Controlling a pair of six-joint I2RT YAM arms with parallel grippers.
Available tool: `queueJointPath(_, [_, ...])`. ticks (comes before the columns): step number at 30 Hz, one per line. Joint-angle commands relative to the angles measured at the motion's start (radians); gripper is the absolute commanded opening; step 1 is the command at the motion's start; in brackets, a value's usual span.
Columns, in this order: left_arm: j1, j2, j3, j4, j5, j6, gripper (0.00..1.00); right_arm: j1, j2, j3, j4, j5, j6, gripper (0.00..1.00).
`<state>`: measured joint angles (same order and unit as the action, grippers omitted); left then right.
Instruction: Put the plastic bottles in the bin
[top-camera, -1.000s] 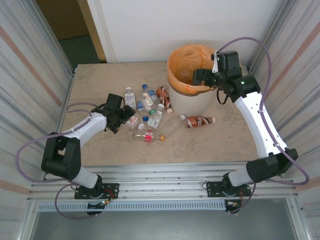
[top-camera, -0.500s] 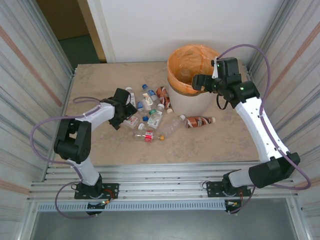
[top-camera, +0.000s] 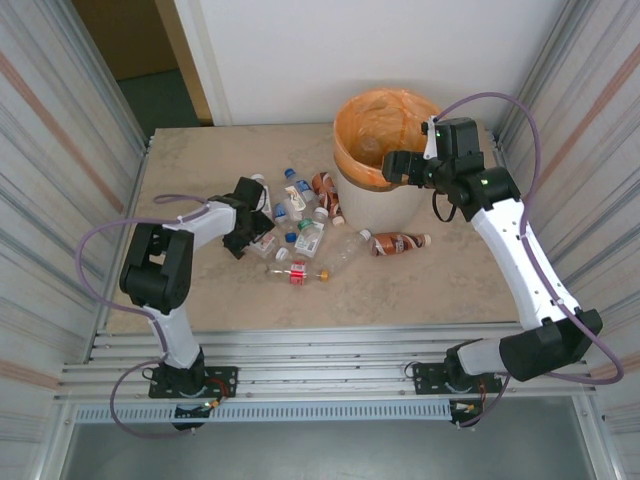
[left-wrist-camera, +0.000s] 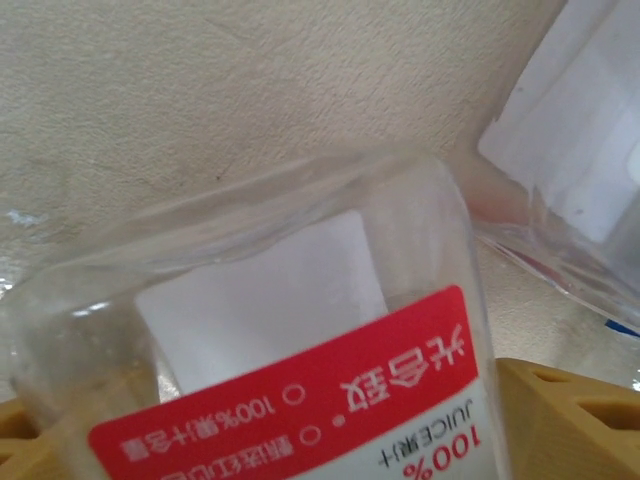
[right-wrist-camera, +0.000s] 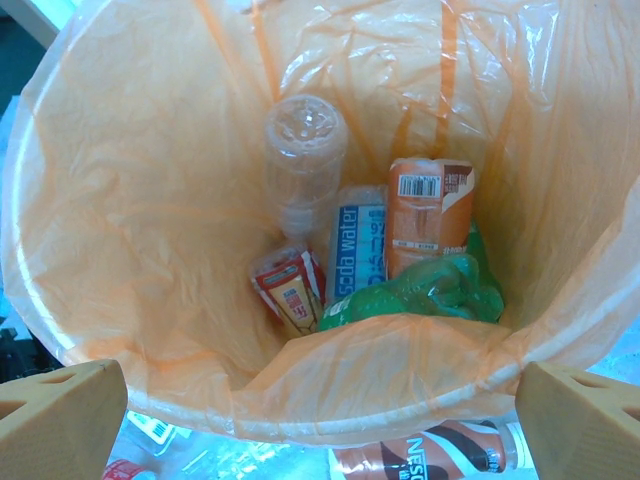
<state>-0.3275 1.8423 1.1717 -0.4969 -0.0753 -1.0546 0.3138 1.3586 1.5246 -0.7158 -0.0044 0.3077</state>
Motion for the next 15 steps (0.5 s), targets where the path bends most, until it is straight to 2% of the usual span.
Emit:
queueJointPath(1, [0.002,0.023,0.024,0.009,-0.019,-0.023,0.8,0.002,-0.022,-0.02,0.026,-0.043,0.023,0.98])
queueJointPath(7, [0.011,0.005,0.012,0.014,-0.017,-0.034,0.7,0.004,-0.032,-0.021,0.029,-0.037,0.022,0.98])
queueJointPath(12, [0.025,-0.059,-0.025,0.033,-0.011,-0.041,0.6,0.007,-0.053,-0.019,0.039,-0.022,0.004,0.98])
queueJointPath(15, [0.037,-0.113,-0.043,0.041,-0.006,-0.043,0.58,0.014,-0.066,-0.019,0.05,-0.025,-0.009,0.98])
